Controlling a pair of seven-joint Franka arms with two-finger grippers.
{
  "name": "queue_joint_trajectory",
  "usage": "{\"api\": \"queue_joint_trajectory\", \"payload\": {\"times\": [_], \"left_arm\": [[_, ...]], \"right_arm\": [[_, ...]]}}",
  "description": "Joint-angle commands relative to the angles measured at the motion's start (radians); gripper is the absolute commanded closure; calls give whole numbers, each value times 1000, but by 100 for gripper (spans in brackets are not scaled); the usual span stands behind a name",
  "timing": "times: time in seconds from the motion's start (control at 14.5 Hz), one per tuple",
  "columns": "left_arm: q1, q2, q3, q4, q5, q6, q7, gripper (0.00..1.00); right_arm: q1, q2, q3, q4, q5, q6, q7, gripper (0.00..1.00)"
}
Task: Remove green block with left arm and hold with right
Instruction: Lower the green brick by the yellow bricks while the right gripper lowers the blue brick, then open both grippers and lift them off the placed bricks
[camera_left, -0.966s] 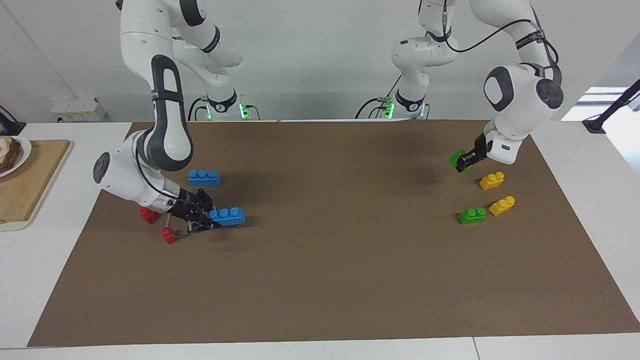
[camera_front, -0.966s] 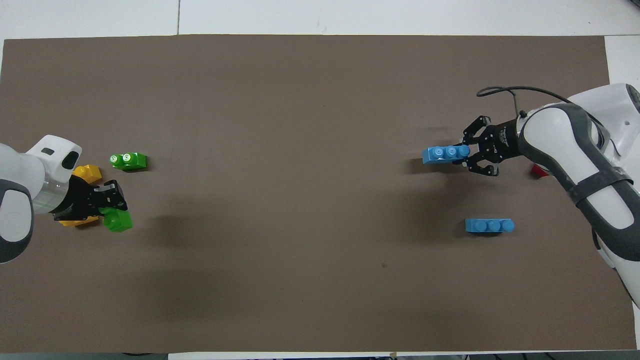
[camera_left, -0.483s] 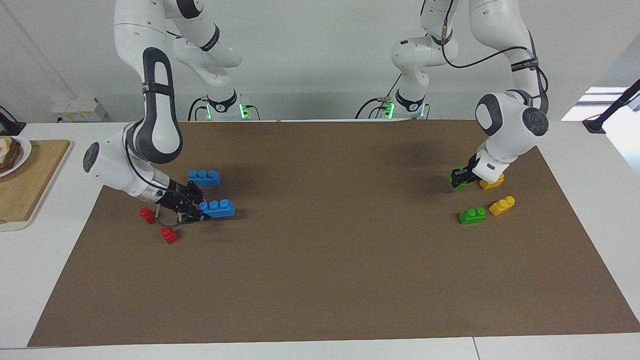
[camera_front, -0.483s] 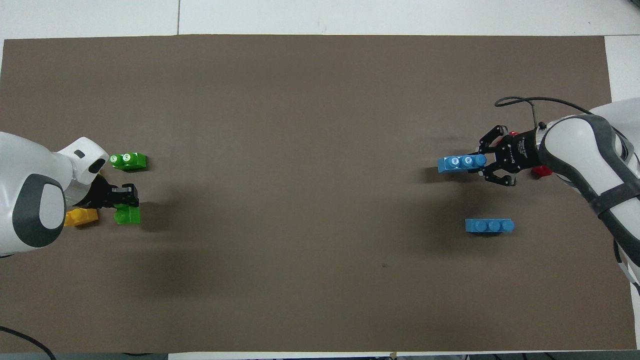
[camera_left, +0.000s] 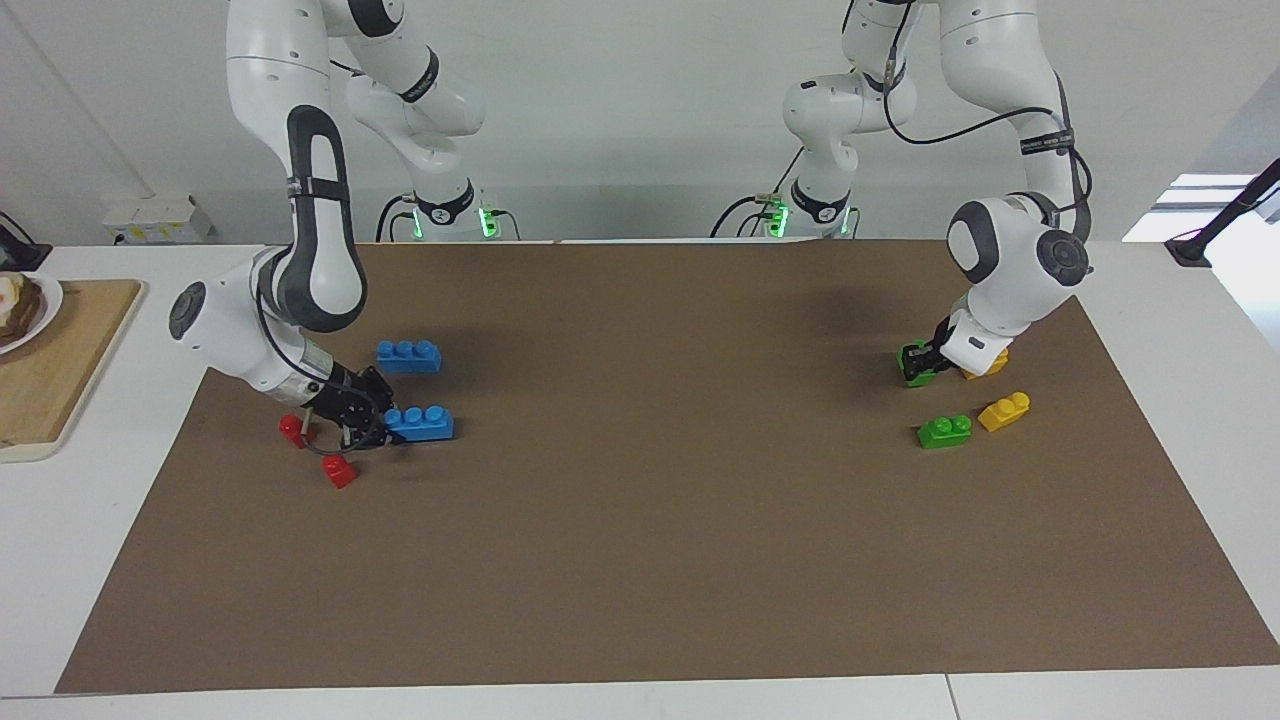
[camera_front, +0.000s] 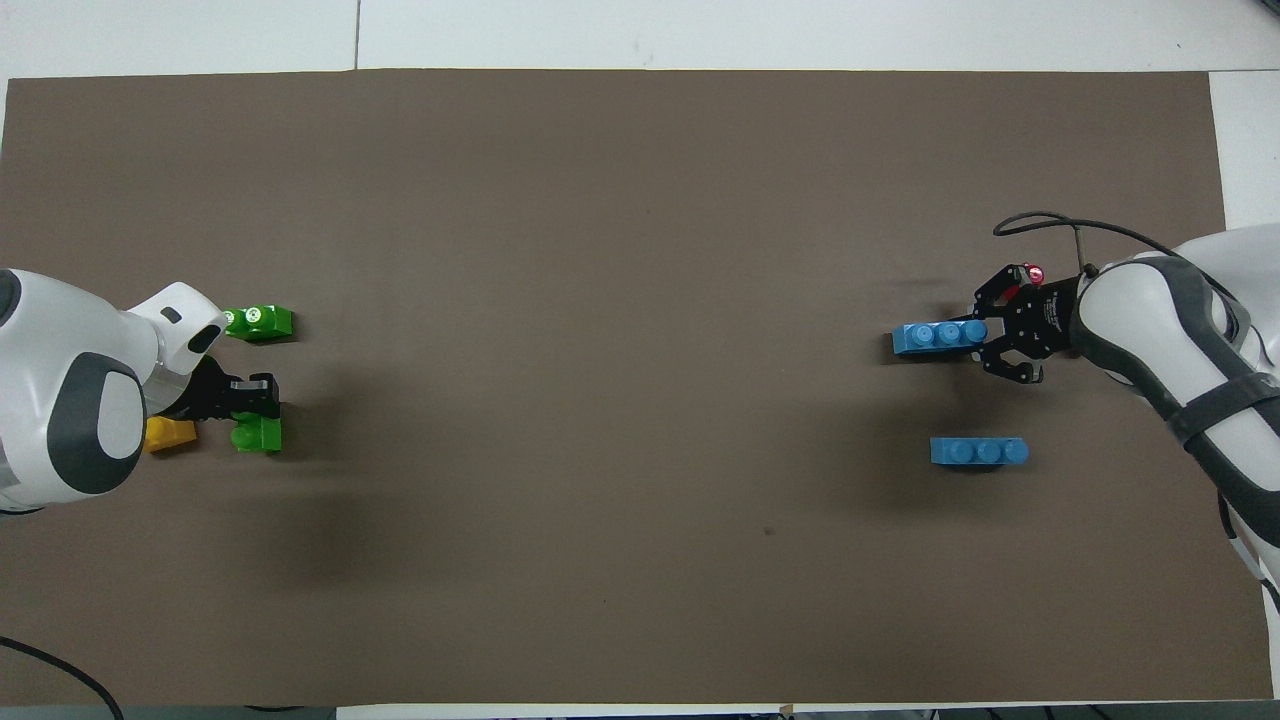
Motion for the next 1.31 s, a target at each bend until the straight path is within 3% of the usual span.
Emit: {"api": "queue_joint_trajectory", "payload": {"times": [0.0, 0.07, 0.21, 0.28, 0.34, 0.41, 0.48, 0.55, 0.69, 1.1, 1.24], "left_arm": [[16, -8, -7, -41, 14, 48, 3, 83], [13, -6, -7, -41, 14, 48, -8, 63], [10, -6, -7, -35, 14, 39, -37, 2], [4, -9, -7, -30, 14, 36, -46, 0], [4, -18, -7, -27, 14, 27, -51, 0], [6, -26, -7, -15, 14, -1, -52, 0], [6, -38, -7, 18, 14, -48, -52, 0], [7, -43, -7, 58, 14, -106, -52, 0], [6, -63, -7, 121, 14, -188, -52, 0], [12, -164, -6, 155, 16, -243, -54, 0], [16, -176, -6, 244, 17, -336, -58, 0]], "right_arm": [[-11, -38, 12, -43, -13, 26, -18, 100], [-11, -38, 12, -43, -11, 26, -15, 100], [-9, -38, 12, -43, -11, 26, -15, 100], [-11, -38, 12, -45, -11, 26, -17, 95], [-11, -38, 13, -43, -11, 24, -14, 66], [-9, -38, 13, -40, -11, 23, -12, 49], [-9, -38, 13, -36, -11, 18, -12, 24], [-8, -36, 13, -31, -11, 12, -11, 11], [-3, -46, 13, -25, -10, 7, -8, 0], [8, -119, 13, 82, -11, -161, 106, 0], [12, -148, 12, 128, -14, -219, 130, 0]]}}
